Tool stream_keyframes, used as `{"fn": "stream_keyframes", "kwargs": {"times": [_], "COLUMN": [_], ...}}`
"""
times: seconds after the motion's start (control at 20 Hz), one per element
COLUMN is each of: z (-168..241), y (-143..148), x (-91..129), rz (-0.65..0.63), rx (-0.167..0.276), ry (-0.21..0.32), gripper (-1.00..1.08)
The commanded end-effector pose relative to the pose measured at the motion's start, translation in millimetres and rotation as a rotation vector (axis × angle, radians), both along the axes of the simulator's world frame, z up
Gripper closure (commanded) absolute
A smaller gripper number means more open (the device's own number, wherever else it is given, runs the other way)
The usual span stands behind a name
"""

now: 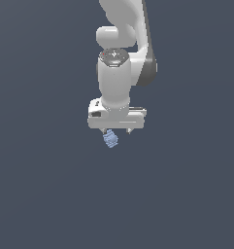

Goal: Pick up the object and move it to a goal position.

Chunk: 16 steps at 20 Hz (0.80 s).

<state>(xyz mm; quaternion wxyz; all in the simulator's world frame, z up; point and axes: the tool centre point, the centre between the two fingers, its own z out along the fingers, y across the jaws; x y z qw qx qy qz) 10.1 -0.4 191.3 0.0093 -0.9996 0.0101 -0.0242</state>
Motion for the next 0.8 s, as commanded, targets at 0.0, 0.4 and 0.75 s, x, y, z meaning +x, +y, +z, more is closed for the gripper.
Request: {"fn": "stream_keyframes", "kwargs": {"times": [0.0,0.4,0.75], "z": [0.0,3.5,4.2], "y": [0.0,-6.6,-6.9], "x": [0.0,-5.8,-5.9], "rz": [0.000,-0.002,-0.006], "rx": [0.000,-0.019,-0.020], "ry": [0.000,0.005,0.005], "gripper": [-0.92,-0.92,-0.92]}}
